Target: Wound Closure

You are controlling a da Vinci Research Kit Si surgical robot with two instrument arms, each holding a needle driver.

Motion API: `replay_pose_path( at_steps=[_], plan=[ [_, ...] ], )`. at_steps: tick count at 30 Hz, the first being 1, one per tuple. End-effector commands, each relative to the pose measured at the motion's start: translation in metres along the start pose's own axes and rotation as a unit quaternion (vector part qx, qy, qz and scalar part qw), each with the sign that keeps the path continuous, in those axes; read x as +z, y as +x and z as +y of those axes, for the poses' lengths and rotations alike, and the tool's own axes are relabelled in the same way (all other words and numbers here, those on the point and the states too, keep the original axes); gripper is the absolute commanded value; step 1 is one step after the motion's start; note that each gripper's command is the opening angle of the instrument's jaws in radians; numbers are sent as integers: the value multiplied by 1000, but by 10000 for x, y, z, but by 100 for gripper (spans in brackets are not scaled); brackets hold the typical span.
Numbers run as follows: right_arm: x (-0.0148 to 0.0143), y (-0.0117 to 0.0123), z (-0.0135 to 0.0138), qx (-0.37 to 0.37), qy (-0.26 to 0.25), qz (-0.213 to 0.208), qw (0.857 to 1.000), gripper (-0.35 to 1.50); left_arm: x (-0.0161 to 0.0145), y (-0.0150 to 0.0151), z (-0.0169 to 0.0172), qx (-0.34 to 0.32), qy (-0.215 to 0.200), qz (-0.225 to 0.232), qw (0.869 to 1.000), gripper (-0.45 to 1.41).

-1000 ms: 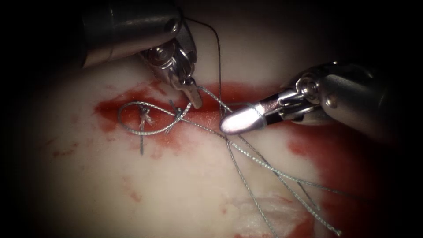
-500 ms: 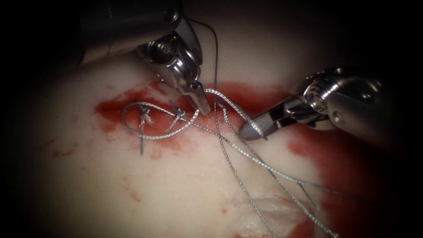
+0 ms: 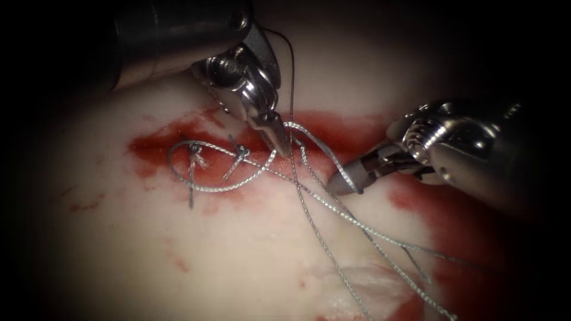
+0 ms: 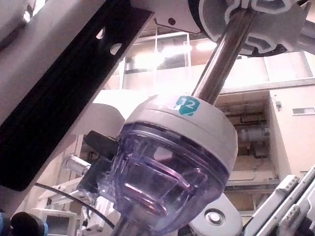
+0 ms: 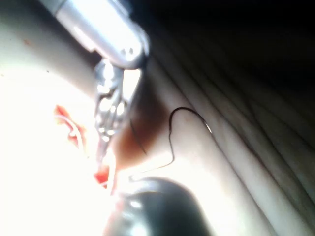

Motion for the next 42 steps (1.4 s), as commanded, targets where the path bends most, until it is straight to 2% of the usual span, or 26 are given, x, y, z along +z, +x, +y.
replay_pose_path(
  at_steps=[1, 11, 17, 27, 31, 35, 42],
  plan=[
    [2, 11, 3, -8, 0, 1, 1000, -35, -10, -10, -5, 2, 0, -4, 1000, -45],
    [10, 5, 5, -26, -3, -5, 1000, -35, -8, -8, -9, 2, 0, -4, 1000, -45],
    [8, 3, 9, -35, -31, -31, 998, -35, -5, -6, -10, 2, -2, -4, 1000, -45],
    [7, -3, 9, -51, -38, -39, 997, 36, 0, -14, -13, -5, -7, -12, 1000, -45],
    [8, -4, 6, -51, -37, -40, 997, 46, 5, -18, -13, -8, -19, -23, 1000, -45],
    [7, -4, 2, -51, -37, -42, 997, 42, 11, -17, -12, -8, -24, -23, 999, -45],
    [13, -9, 1, -57, -39, -43, 997, 26, 10, -17, -12, -7, -25, -22, 999, -45]
  ],
)
